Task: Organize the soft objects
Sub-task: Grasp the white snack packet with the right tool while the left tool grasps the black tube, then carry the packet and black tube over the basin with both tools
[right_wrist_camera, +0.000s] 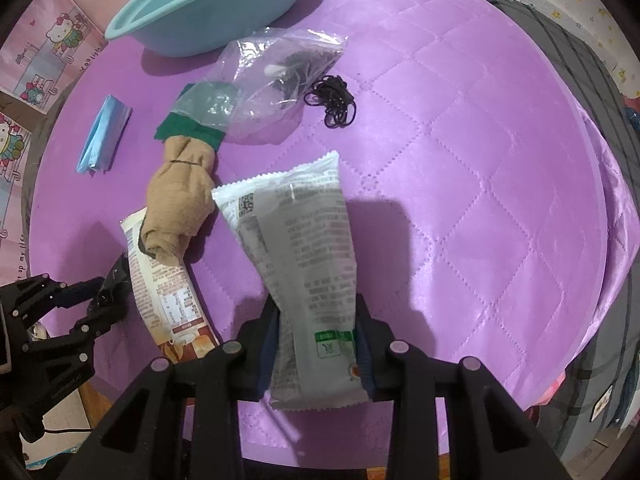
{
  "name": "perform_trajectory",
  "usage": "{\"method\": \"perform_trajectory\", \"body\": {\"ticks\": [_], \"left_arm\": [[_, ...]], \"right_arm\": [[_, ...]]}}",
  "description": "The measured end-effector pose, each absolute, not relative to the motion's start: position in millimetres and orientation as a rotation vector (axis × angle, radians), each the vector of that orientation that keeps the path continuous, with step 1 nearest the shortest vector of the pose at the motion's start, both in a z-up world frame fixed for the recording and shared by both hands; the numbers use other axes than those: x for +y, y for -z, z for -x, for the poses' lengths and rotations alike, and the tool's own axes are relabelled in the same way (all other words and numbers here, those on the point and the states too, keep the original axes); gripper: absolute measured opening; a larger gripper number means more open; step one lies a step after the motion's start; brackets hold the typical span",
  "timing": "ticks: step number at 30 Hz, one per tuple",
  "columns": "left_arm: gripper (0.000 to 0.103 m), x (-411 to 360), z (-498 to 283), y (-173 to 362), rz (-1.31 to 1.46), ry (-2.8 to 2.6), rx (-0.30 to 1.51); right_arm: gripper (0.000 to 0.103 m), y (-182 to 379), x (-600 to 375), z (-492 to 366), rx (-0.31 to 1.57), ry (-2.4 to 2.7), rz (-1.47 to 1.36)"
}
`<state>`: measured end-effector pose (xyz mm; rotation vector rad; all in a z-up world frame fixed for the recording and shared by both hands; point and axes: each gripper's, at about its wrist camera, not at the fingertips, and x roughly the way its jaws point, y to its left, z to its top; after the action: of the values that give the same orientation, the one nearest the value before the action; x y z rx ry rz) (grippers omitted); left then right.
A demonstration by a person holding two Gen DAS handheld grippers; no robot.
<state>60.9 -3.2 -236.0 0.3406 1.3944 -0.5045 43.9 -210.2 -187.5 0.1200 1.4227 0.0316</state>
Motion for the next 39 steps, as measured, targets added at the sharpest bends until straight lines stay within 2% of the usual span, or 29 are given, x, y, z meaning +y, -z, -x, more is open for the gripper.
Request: {"method": "perform_trajectory", "body": {"ticks": [5,17,26,39], "left_arm": [[0.027,6,-63,220,-0.280,0.541,1.391],[0.027,13,-51,199,-0.240,0.454,1.345],[0.027,19,-56,150,-0.189,0.412,1.291],[0.027,12,-85,110,-0.167,0.395,1.237]], "right_arm": [[0.036,175,-215,-36,1.415,-0.030,-0.111],[0.036,162,-211,-35,1.390,-0.034,-0.073],[0.036,137,-207,-42,1.354,-0.044,-0.045],[0.036,94,-193,-82,1.288,-0.068,-0.009]]}}
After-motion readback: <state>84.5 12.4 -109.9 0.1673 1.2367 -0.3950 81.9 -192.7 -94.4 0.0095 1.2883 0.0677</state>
